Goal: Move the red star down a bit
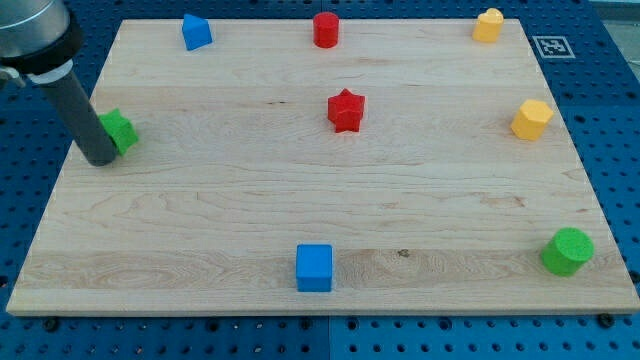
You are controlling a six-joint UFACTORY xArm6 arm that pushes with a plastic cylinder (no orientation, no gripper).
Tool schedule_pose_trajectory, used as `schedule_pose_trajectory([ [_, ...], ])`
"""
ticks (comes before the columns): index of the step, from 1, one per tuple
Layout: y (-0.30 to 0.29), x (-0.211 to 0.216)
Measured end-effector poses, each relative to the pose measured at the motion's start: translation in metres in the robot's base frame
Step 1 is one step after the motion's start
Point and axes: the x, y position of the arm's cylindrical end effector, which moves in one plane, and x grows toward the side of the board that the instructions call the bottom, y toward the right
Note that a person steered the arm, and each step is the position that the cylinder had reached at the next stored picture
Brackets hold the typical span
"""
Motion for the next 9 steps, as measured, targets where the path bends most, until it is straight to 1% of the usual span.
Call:
schedule_pose_trajectory([
  [1,0.000,-0.006],
  [2,0.028,0.014],
  [3,0.091,0.047],
  [4,0.200,0.051],
  [5,0.326,0.045],
  [6,0.411,0.015],
  [7,0.424,-0.035],
  [8,0.409,-0.086],
  [9,0.384,-0.104],
])
